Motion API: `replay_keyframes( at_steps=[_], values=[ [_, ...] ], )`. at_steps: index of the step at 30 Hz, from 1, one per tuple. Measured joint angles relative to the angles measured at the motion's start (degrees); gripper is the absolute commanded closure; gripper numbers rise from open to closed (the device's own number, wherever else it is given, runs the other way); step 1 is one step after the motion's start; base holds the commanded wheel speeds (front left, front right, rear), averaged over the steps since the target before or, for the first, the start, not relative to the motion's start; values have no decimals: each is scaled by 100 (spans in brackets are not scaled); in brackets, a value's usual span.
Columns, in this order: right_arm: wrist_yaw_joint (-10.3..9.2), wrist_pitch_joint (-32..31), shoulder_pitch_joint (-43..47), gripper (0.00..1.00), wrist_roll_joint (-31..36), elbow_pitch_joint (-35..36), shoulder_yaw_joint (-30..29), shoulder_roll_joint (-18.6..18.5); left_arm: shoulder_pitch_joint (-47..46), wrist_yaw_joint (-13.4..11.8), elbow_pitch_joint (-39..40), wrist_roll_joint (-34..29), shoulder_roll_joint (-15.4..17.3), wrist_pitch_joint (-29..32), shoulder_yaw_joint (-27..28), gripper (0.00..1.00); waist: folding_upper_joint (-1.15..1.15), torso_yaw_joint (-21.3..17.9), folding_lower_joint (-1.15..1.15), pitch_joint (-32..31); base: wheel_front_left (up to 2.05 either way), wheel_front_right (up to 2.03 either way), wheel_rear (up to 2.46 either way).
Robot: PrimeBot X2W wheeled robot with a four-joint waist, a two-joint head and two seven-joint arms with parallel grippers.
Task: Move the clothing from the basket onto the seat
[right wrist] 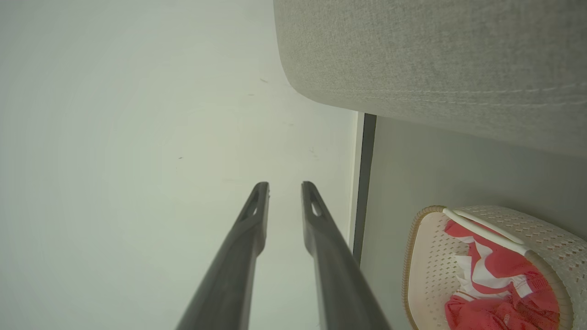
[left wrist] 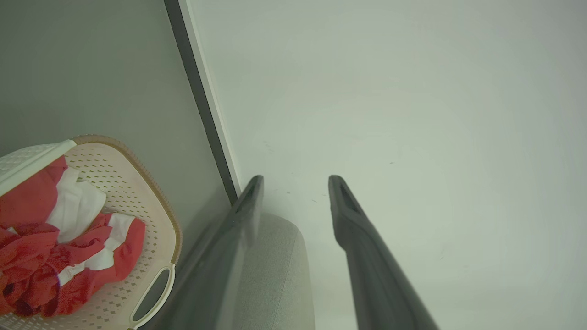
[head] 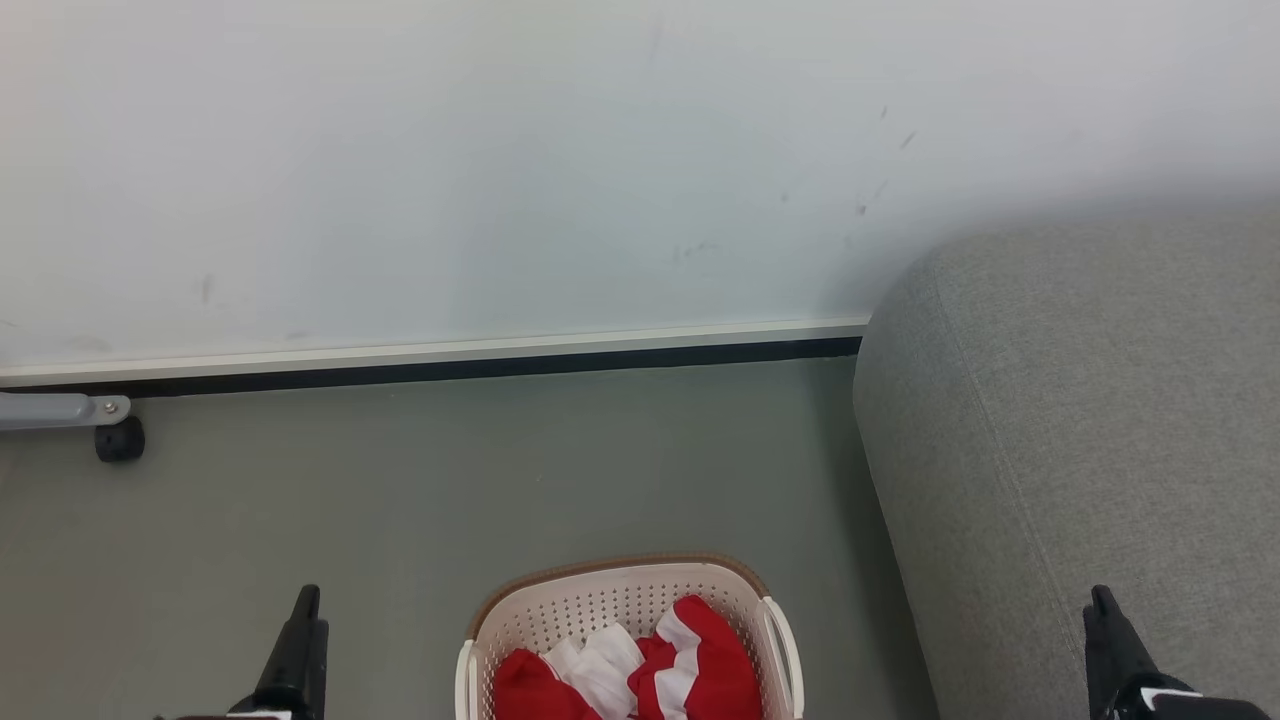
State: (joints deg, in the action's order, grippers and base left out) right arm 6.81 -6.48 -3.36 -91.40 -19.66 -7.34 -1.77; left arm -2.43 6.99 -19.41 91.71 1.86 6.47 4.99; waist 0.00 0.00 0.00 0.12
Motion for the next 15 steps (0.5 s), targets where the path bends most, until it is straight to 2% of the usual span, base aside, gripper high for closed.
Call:
replay_keyframes(
  at_steps=[9, 15],
  values=[
    [-1, 154, 97, 0, 57, -21, 148, 29, 100, -2, -4, -36, -13, -160, -178, 0, 0, 0, 0, -11, 0, 0, 0],
    [-78, 282, 99, 0, 211, 64, 175, 27, 93, -45, 53, -252, -11, -291, -254, 0, 0, -1, 0, -20, 0, 0, 0]
  ],
)
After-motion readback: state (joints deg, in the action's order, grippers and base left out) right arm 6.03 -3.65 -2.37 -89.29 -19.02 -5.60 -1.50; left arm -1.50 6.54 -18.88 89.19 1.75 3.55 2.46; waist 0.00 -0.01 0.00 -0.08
